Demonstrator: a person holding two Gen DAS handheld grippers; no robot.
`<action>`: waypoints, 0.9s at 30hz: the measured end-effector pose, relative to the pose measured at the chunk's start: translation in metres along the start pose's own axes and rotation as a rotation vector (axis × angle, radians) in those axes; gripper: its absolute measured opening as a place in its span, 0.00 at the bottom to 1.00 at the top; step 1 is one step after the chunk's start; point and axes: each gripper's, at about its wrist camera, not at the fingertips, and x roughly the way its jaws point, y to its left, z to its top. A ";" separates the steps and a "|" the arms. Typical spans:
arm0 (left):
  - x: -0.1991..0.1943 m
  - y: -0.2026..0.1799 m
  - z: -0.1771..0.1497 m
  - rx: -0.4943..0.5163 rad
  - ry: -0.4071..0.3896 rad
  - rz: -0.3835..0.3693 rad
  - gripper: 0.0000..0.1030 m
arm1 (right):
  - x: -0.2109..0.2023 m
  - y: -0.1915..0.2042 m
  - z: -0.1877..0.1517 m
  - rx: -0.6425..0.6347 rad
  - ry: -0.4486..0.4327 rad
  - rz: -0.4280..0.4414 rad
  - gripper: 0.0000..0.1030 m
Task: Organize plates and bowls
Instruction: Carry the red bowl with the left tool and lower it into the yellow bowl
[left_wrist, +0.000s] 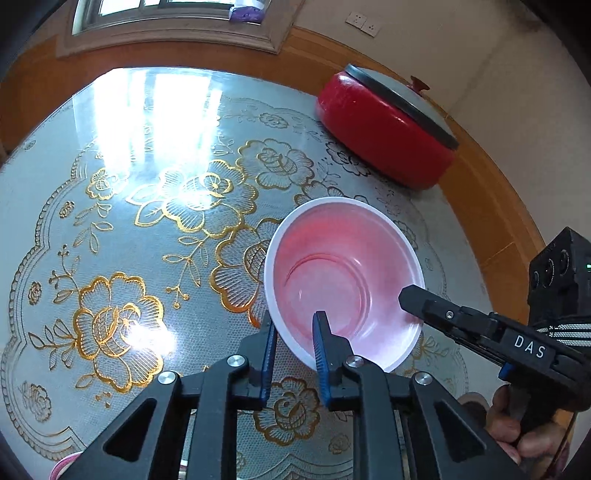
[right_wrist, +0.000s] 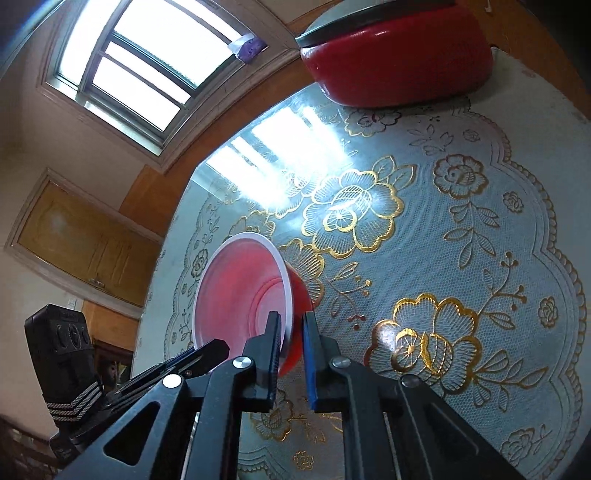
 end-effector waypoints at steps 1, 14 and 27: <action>-0.004 0.000 -0.002 -0.003 0.000 -0.010 0.19 | -0.004 0.001 -0.003 0.003 -0.001 0.008 0.11; -0.061 -0.042 -0.066 0.187 -0.048 -0.068 0.19 | -0.071 0.007 -0.057 -0.048 -0.084 -0.006 0.12; -0.073 -0.087 -0.122 0.296 0.052 -0.210 0.19 | -0.154 -0.018 -0.128 -0.001 -0.191 -0.030 0.13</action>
